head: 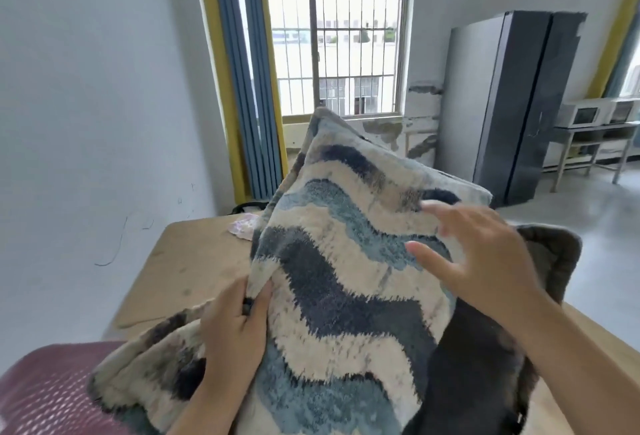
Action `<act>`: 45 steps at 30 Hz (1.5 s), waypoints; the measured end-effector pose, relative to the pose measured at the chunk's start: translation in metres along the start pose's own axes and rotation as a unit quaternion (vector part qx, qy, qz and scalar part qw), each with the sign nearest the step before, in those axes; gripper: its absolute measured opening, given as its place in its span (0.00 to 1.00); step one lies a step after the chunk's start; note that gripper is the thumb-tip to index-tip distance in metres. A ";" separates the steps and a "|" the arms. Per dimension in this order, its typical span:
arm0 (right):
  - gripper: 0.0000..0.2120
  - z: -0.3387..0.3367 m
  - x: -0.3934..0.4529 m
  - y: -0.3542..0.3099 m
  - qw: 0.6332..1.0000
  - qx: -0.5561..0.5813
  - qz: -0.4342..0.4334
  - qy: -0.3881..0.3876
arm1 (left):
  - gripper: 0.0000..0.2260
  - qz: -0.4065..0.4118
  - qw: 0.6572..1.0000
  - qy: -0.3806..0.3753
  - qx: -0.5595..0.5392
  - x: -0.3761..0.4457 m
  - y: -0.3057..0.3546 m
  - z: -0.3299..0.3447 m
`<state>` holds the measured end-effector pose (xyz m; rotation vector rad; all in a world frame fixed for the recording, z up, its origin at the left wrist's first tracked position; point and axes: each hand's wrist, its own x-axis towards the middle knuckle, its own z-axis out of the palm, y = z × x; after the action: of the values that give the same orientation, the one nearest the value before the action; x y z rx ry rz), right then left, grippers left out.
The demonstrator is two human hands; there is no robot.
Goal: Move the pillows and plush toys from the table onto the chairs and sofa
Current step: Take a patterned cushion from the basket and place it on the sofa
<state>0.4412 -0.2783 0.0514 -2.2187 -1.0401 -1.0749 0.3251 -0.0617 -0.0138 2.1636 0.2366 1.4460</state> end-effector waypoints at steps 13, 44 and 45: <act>0.28 0.102 0.081 -0.020 0.875 0.220 -0.385 -0.192 | 0.19 0.069 0.940 0.074 0.325 -0.037 0.037 -0.003; 0.29 -0.272 -0.437 -0.170 0.226 0.490 -0.781 -0.313 | 0.29 -0.665 0.377 0.297 0.573 -0.601 0.549 -0.032; 0.27 -0.284 -0.457 -0.174 0.212 0.428 -0.810 -0.339 | 0.23 -0.688 0.356 0.331 0.539 -0.607 0.565 -0.028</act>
<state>-0.0124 -0.5590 -0.1359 0.3294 -3.1802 0.5381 -0.0302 -0.7857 -0.2075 0.5924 2.9996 0.7145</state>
